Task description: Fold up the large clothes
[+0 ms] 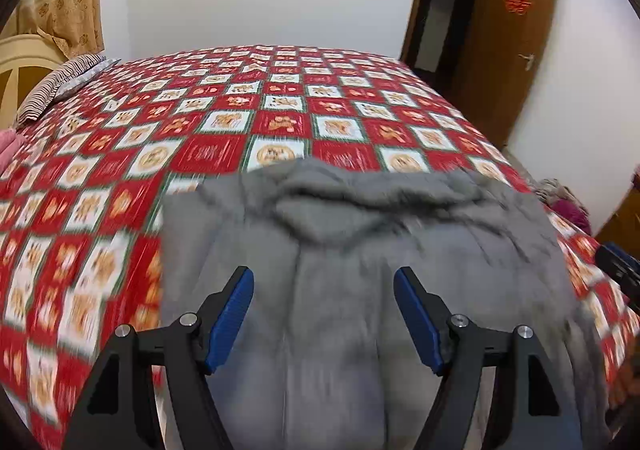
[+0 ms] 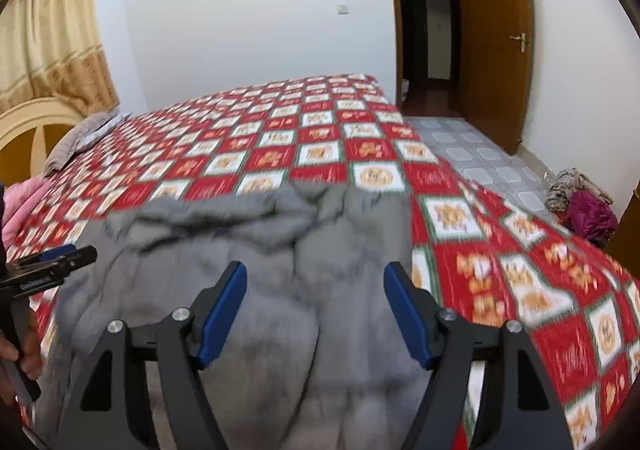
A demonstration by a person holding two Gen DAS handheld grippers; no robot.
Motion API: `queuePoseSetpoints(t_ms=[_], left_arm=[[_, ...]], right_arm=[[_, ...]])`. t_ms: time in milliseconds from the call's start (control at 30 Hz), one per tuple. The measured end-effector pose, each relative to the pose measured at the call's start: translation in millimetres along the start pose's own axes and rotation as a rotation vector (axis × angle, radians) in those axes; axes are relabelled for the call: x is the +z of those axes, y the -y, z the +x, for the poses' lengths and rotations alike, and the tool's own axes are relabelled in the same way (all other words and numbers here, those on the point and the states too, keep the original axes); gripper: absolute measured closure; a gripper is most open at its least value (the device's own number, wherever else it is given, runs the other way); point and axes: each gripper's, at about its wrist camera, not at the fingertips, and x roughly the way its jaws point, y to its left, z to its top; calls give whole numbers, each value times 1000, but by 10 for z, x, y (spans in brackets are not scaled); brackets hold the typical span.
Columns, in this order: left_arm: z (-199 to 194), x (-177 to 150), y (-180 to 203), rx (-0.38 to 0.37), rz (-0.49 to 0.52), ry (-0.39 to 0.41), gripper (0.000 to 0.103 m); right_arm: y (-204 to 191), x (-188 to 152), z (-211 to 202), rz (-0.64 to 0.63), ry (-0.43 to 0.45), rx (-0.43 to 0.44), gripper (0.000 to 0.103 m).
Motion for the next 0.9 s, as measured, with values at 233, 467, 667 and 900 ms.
queuePoseSetpoints(t_ms=[233, 467, 667, 900], left_arm=[[-290, -744, 104, 28, 28, -2, 29], [210, -946, 33, 201, 47, -78, 29], [258, -925, -80, 189, 12, -110, 21], [-715, -1250, -303, -35, -18, -12, 21]], right_arm=[[-167, -556, 156, -5, -142, 57, 30], [-352, -828, 621, -92, -246, -59, 25], [-320, -772, 665, -87, -252, -83, 18], [-81, -946, -716, -45, -59, 35, 25]])
